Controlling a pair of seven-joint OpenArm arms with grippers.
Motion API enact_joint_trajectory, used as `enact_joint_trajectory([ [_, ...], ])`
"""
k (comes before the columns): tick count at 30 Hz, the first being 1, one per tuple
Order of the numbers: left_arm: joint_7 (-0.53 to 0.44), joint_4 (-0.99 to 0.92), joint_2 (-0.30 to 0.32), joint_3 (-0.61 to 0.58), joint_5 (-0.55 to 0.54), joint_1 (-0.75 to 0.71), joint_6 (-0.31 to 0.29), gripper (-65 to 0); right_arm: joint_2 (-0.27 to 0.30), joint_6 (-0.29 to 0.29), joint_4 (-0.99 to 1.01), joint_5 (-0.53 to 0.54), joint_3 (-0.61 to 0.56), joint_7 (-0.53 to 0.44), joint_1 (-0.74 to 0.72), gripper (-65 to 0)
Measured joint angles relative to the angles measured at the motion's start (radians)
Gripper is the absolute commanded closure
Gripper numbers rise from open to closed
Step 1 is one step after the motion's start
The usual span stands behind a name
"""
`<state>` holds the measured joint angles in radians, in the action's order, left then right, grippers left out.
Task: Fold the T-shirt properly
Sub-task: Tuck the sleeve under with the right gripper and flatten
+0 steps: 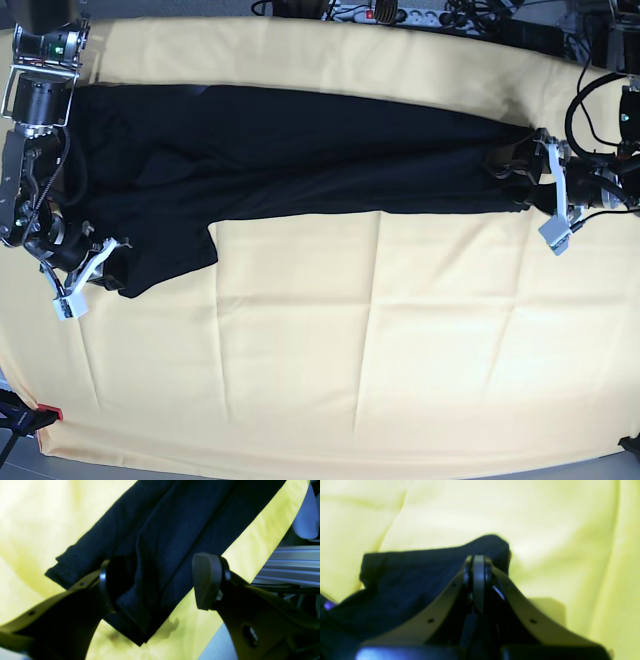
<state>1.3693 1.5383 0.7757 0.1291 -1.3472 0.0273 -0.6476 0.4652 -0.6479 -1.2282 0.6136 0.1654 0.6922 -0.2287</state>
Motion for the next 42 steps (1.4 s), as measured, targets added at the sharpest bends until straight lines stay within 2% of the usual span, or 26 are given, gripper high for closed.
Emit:
enact_joint_trajectory([
  [5, 0.000, 0.000, 0.000, 0.000, 0.000, 0.000, 0.000, -43.0, 0.000, -0.027, 0.000, 0.034, 0.000, 0.012, -0.005, 0.0],
  [6, 0.000, 0.000, 0.000, 0.000, 0.000, 0.000, 0.000, -43.0, 0.000, -0.027, 0.000, 0.034, 0.000, 0.024, -0.005, -6.4],
  [7, 0.000, 0.000, 0.000, 0.000, 0.000, 0.000, 0.000, -43.0, 0.000, -0.020, 0.000, 0.032, 0.000, 0.034, -0.005, -17.3],
  [8, 0.000, 0.000, 0.000, 0.000, 0.000, 0.000, 0.000, -43.0, -0.001, 0.011, 0.000, 0.032, 0.000, 0.042, -0.004, -28.4],
  [9, 0.000, 0.000, 0.000, 0.000, 0.000, 0.000, 0.000, -43.0, -0.002, 0.039, 0.000, 0.019, 0.000, 0.047, -0.004, -35.9],
  [10, 0.000, 0.000, 0.000, 0.000, 0.001, 0.000, 0.000, -43.0, -0.003, 0.039, 0.000, 0.003, 0.000, 0.049, -0.005, -37.8],
  [13, 0.000, 0.000, 0.000, 0.000, 0.000, 0.000, 0.000, -43.0, -0.010, 0.080, 0.000, -0.032, 0.000, 0.049, -0.004, -37.7],
  [19, 0.000, 0.000, 0.000, 0.000, 0.000, 0.000, 0.000, -43.0, -0.058, 0.077, 0.016, -0.068, 0.000, 0.046, 0.006, -37.7],
  [21, 0.000, 0.000, 0.000, 0.000, 0.000, 0.000, 0.000, -43.0, -0.066, 0.075, 0.041, -0.071, 0.000, 0.014, 0.002, -36.7],
  [23, 0.000, 0.000, 0.000, 0.000, 0.000, 0.000, 0.000, -43.0, -0.066, 0.076, 0.085, -0.072, 0.000, -0.035, -0.003, -28.1],
  [26, 0.000, 0.000, 0.000, 0.000, 0.000, 0.000, 0.000, -43.0, -0.066, 0.076, 0.129, -0.063, 0.001, -0.088, 0.000, -3.3],
  [27, 0.000, 0.000, 0.000, 0.000, 0.000, 0.000, 0.000, -43.0, -0.066, 0.076, 0.129, -0.060, 0.001, -0.087, 0.000, 0.0],
  [29, 0.000, 0.000, 0.000, 0.000, 0.000, 0.000, 0.000, -43.0, -0.066, 0.052, 0.123, -0.056, 0.001, -0.086, -0.001, 0.0],
  [33, -0.001, 0.000, 0.000, 0.000, 0.000, 0.000, 0.000, -43.0, -0.047, -0.042, 0.046, 0.050, 0.001, 0.037, 0.012, 0.0],
  [37, -0.003, 0.000, 0.000, 0.000, 0.000, 0.000, 0.000, -43.0, -0.050, -0.043, -0.101, 0.204, 0.000, 0.216, 0.014, 0.0],
  [40, -0.003, 0.000, 0.000, 0.000, 0.001, 0.000, 0.000, -43.0, -0.032, -0.045, -0.242, 0.324, 0.000, 0.263, 0.065, 0.0],
  [42, -0.005, 0.000, 0.000, 0.000, 0.000, 0.000, 0.000, -43.0, -0.008, -0.045, -0.328, 0.345, -0.001, 0.288, 0.132, 0.0],
])
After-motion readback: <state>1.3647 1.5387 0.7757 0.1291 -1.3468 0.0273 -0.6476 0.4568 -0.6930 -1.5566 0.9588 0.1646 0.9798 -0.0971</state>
